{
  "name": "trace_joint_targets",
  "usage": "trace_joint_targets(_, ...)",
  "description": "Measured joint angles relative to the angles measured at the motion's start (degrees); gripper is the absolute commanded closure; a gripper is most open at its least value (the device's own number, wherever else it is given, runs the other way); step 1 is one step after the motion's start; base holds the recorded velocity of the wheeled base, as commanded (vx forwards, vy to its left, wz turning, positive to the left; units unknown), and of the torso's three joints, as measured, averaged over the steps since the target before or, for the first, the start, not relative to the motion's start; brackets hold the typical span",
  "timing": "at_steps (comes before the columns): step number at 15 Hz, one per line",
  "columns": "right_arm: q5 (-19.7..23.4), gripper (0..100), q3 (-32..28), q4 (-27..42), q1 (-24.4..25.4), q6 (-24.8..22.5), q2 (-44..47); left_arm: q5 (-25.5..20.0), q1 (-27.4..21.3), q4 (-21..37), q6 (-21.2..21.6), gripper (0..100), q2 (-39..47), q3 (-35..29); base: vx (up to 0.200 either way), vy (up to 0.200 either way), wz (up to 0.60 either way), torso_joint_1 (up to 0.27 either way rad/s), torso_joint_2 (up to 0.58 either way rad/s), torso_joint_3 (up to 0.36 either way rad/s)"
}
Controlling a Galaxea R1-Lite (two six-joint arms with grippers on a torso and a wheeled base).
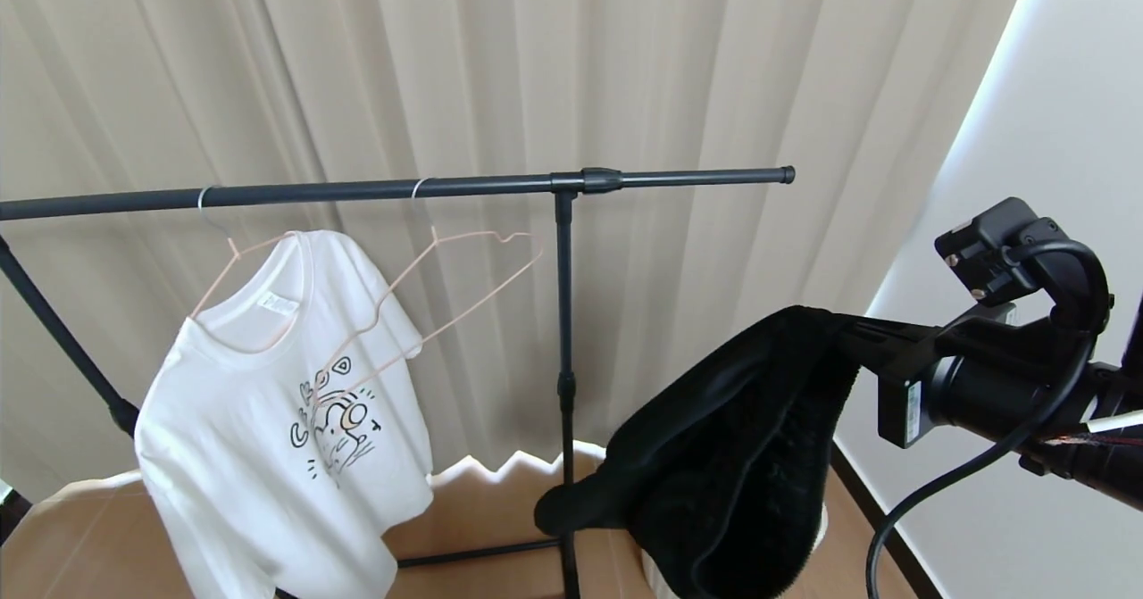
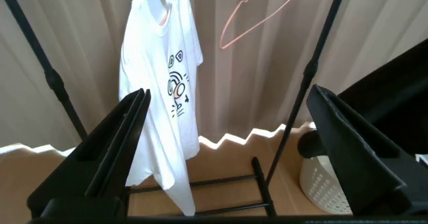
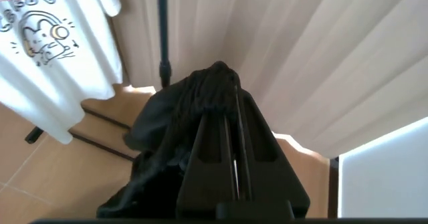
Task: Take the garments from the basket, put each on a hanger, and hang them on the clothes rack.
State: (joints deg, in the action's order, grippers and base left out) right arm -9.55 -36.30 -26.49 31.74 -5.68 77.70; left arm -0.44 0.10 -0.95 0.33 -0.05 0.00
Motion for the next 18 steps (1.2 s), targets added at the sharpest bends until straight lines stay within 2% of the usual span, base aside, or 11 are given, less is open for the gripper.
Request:
trace_joint_targets(9,-0.05,100,0.11,0.11,-0.05,-0.01,-0.04,0.00,0.00,0.00,-0.09,0,0.00,0.00,0.000,0.200,0.00,0.003,0.00,0.002)
trace_joint_targets(14,-0.05,100,0.09,0.09,-0.05,-0.01,-0.04,0.00,0.00,0.02,-0.06,0,0.00,0.00,-0.200,0.000,0.00,0.006,0.00,-0.002)
trace_joint_targets(18,-0.02,100,0.09,-0.06,-0.05,-0.09,-0.06,0.11,-0.02,-0.05,-0.09,0,0.00,0.00,0.000,0.000,0.00,0.000,0.00,0.000)
